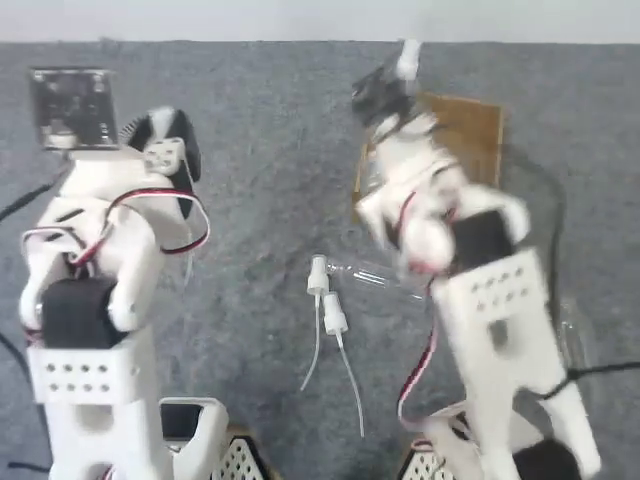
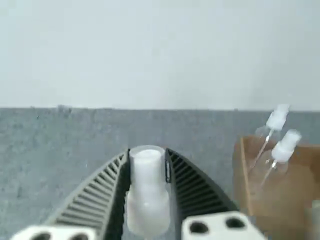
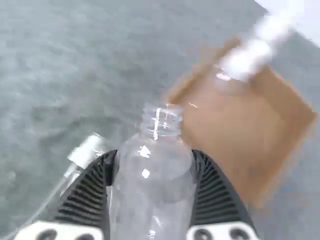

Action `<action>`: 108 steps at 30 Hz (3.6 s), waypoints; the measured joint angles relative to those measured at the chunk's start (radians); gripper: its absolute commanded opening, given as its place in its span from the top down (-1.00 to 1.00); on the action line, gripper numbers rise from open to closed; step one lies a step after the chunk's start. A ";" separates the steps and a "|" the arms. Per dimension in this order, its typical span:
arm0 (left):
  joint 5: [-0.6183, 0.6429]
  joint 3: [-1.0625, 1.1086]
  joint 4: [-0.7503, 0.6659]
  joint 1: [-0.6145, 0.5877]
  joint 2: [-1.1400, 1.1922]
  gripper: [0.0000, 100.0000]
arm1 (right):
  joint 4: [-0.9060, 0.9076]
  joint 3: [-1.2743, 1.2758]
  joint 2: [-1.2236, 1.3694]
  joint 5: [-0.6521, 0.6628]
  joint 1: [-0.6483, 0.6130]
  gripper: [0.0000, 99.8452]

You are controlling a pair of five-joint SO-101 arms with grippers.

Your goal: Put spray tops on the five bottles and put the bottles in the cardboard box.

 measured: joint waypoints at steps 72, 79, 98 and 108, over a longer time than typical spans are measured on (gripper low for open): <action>0.222 0.315 -0.164 0.199 -0.003 0.73 | -1.046 0.861 -0.298 -0.153 -0.344 0.99; 0.216 0.275 -0.089 0.192 -0.003 0.70 | -1.046 0.861 -0.298 -0.153 -0.339 0.99; 0.095 0.169 -0.157 0.032 0.160 0.70 | -1.046 0.861 -0.298 -0.153 -0.336 0.99; 0.069 0.172 0.021 0.160 0.095 0.70 | -1.046 0.861 -0.298 -0.153 -0.336 0.99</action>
